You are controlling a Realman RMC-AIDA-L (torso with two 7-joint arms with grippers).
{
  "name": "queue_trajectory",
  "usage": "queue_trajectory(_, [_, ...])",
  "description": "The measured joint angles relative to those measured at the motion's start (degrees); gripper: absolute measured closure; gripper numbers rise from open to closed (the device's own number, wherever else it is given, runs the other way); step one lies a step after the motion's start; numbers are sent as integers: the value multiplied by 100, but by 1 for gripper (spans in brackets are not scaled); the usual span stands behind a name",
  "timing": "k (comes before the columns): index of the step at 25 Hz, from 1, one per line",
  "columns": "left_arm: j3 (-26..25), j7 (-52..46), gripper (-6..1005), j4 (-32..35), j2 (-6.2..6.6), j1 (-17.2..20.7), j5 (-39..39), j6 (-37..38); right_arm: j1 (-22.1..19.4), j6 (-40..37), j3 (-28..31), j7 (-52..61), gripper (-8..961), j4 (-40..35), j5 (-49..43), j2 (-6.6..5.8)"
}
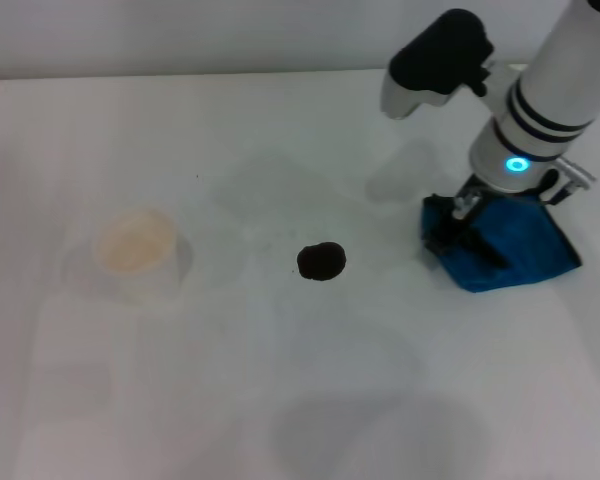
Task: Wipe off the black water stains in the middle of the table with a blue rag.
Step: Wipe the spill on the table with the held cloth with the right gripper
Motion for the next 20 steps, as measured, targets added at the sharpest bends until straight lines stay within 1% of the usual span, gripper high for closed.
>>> queue_trajectory(11, [0,0,135,7,0,0,16,21,281,-357,-979,80,910,72,973,29])
queue_trajectory(20, [0,0,135,18,-15,-28,50,0,737,-771,-1853,215,910,410,1812,29])
